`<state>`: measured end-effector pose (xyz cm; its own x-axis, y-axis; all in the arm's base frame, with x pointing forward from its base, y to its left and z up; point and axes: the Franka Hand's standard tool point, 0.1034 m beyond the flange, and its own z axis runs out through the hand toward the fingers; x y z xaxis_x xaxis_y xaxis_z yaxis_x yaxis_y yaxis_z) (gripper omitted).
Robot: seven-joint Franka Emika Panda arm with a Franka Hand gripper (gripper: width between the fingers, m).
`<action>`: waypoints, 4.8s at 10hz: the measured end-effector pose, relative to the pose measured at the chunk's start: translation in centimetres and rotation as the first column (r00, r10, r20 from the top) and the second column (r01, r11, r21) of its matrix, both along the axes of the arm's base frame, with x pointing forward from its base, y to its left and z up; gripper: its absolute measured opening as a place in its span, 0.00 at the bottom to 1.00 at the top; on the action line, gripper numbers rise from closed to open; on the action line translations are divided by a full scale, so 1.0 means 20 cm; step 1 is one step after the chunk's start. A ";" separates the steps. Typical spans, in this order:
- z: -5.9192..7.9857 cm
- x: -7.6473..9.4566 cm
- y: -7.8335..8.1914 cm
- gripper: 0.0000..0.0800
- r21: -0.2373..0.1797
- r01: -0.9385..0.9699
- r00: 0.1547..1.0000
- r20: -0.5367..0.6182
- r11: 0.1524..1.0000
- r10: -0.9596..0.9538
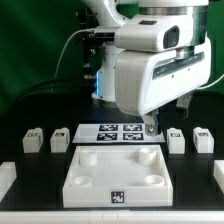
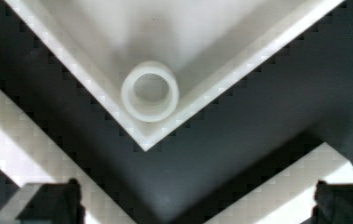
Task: Assemble one leg
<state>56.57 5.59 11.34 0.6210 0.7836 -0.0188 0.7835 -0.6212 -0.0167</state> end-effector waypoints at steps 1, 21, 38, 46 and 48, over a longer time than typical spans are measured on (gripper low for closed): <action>0.00 0.00 0.00 0.81 0.000 0.000 1.000 0.000 1.000 0.000; -0.52 -0.67 -0.35 0.48 0.044 -0.630 0.777 0.024 0.775 0.630; -0.50 -0.36 -0.11 0.08 0.056 -0.586 0.810 0.061 0.808 0.583; -0.51 -0.35 0.08 0.08 0.077 -0.602 0.798 0.036 0.794 0.602; -0.52 -0.35 0.08 0.37 0.078 -0.601 0.799 0.035 0.796 0.600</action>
Offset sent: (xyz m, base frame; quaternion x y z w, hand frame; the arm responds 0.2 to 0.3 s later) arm 0.0000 0.0000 0.0000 0.0000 0.0000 -0.0899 0.9960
